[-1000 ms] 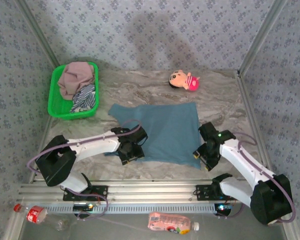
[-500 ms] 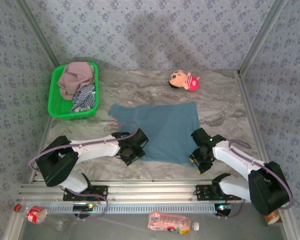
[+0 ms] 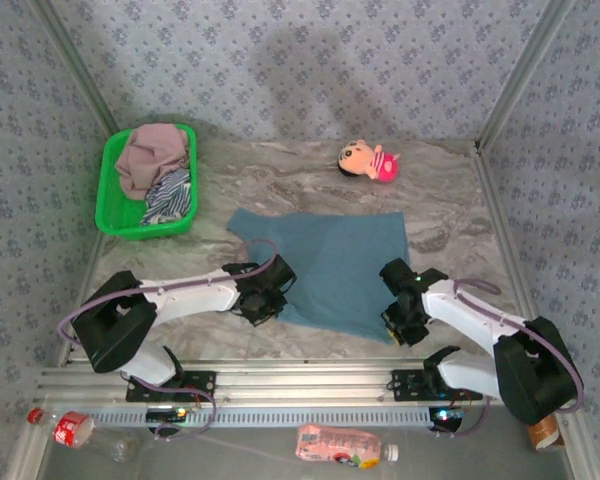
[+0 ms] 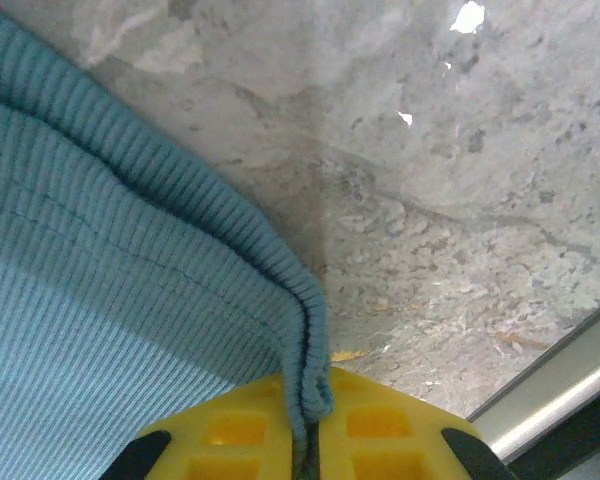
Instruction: Fold and stack the tank tops
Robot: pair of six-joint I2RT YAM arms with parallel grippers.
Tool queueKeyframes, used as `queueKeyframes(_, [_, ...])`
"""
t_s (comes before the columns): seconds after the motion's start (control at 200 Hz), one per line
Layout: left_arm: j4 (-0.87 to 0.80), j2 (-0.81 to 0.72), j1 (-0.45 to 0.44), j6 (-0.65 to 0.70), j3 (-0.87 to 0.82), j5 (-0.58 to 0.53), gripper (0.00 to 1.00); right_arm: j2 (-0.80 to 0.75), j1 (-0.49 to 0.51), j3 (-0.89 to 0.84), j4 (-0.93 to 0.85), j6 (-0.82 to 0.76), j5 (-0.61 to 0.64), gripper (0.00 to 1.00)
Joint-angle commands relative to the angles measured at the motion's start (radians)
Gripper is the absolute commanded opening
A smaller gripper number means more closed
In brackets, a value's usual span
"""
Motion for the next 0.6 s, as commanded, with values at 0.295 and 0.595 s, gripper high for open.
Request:
queueKeyframes(0.295, [-0.097, -0.021, -0.048, 0.024, 0.045, 0.037, 0.19, -0.061, 0.013, 0.012, 0.028, -0.005, 0.097, 0.08])
queueKeyframes(0.595, [-0.068, -0.08, -0.115, -0.073, 0.018, 0.076, 0.46, -0.065, 0.008, -0.013, 0.033, 0.004, 0.068, 0.08])
